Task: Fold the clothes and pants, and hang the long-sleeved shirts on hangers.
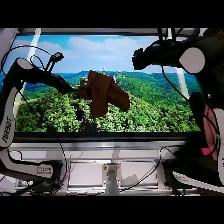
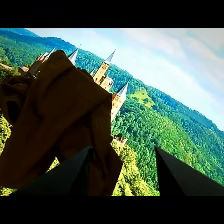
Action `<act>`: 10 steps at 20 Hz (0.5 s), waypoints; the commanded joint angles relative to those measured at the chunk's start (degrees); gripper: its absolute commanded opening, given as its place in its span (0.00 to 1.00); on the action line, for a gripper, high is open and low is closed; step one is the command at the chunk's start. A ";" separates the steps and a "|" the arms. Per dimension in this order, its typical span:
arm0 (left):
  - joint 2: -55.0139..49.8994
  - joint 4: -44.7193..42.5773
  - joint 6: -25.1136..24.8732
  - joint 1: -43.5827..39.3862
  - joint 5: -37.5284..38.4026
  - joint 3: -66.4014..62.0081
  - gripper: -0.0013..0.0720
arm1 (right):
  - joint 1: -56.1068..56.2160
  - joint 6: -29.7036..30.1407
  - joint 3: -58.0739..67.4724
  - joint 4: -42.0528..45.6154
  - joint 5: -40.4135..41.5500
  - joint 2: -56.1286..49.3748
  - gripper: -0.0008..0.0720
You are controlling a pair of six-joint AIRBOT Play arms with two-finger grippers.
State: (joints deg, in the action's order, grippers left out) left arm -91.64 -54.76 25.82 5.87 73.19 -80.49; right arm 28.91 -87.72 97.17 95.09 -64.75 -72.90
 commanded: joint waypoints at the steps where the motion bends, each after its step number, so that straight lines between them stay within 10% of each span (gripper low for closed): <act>1: -2.91 0.00 -12.22 0.96 1.25 -0.02 0.71 | 0.00 5.25 0.02 0.26 -0.17 -2.21 0.59; 10: -7.43 6.47 -28.50 -1.03 -0.11 -0.04 0.70 | 0.00 9.46 0.02 0.79 -0.09 -2.16 0.59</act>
State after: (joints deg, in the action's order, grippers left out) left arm -98.50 -51.35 3.79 5.37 73.52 -80.49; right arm 28.91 -79.15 97.17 95.68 -64.88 -74.98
